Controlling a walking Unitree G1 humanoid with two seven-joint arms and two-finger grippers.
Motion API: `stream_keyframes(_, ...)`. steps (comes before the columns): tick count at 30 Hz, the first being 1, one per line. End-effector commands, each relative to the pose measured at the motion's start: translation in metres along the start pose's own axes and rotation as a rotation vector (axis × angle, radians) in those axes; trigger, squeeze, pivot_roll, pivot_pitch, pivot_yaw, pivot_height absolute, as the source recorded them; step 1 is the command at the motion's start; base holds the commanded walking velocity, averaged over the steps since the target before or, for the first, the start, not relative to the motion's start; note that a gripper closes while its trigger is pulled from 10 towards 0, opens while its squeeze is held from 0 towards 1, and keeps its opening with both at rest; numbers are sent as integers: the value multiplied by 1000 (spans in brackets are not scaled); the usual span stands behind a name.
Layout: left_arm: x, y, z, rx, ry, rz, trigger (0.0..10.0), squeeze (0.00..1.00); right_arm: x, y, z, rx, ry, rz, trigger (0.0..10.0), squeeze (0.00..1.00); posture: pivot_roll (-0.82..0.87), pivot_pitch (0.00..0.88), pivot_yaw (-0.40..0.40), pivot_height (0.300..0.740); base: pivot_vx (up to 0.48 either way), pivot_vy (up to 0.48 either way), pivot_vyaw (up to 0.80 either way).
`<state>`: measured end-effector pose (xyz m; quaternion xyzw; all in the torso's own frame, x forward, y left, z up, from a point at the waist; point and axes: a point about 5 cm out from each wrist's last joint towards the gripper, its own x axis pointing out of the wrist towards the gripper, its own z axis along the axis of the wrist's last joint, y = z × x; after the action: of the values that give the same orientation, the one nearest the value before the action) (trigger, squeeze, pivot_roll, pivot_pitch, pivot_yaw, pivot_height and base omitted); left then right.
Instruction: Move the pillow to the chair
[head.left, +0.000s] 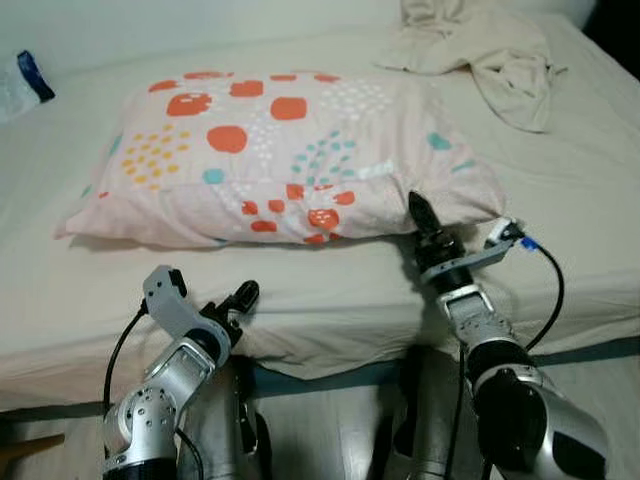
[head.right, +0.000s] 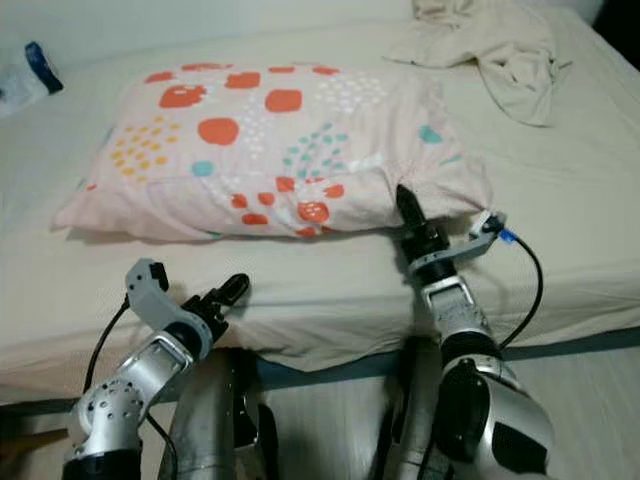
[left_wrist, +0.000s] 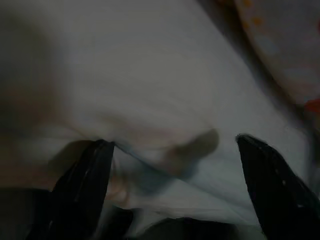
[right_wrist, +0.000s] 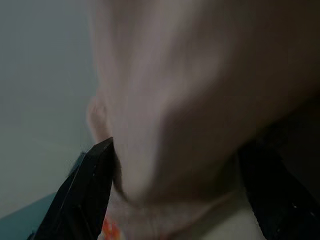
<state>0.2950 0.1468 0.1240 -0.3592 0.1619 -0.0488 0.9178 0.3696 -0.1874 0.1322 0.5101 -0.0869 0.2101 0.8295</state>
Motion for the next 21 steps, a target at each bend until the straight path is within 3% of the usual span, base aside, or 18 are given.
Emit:
stream_keyframes(1,1,-16,14,227,-3,-66,10000,0,-9,-6,-9,3,36,-23,10000,0,51,408,82,525,0,0,0)
stream_keyframes(4,-8,-6,19,653,128,-71,10000,0,-11,-8,-9,3,37,-34,10000,0,57,400,83,525,0,0,0)
stream_keyframes(5,-10,-3,20,739,154,-64,10000,0,-12,-9,-9,3,37,-35,10000,0,57,400,83,525,0,0,0)
stream_keyframes(6,-15,2,23,942,230,-75,10000,0,-12,-9,-9,2,42,-41,10000,0,60,397,80,525,0,0,0)
stream_keyframes(7,-15,2,23,942,230,-75,10000,0,-12,-9,-9,2,42,-41,10000,0,60,397,80,525,0,0,0)
stream_keyframes(8,-21,4,24,1059,291,-108,10000,0,-12,-9,-10,1,44,-44,10000,0,60,397,80,525,0,0,0)
stream_keyframes(10,-30,4,26,1170,381,-169,10000,0,-12,-9,-11,1,48,-48,10000,0,62,391,81,525,0,0,0)
stream_keyframes(13,-35,-6,35,1144,390,-235,10000,0,-12,-9,-12,1,51,-50,10000,0,59,388,81,525,0,0,0)
stream_keyframes(14,-36,-18,46,1103,332,-296,10000,0,-12,-9,-12,2,51,-50,10000,0,61,386,82,525,0,0,0)
stream_keyframes(16,-36,-21,48,1098,320,-311,10000,0,-12,-9,-13,2,51,-50,10000,0,61,386,82,525,0,0,0)
stream_keyframes(18,-45,-53,68,939,174,-535,10000,0,-13,-10,-14,2,55,-55,10000,0,62,385,82,525,0,0,0)
stream_keyframes(21,-48,-61,76,862,118,-579,10000,0,-13,-10,-14,1,56,-57,10000,0,64,383,83,525,0,0,0)
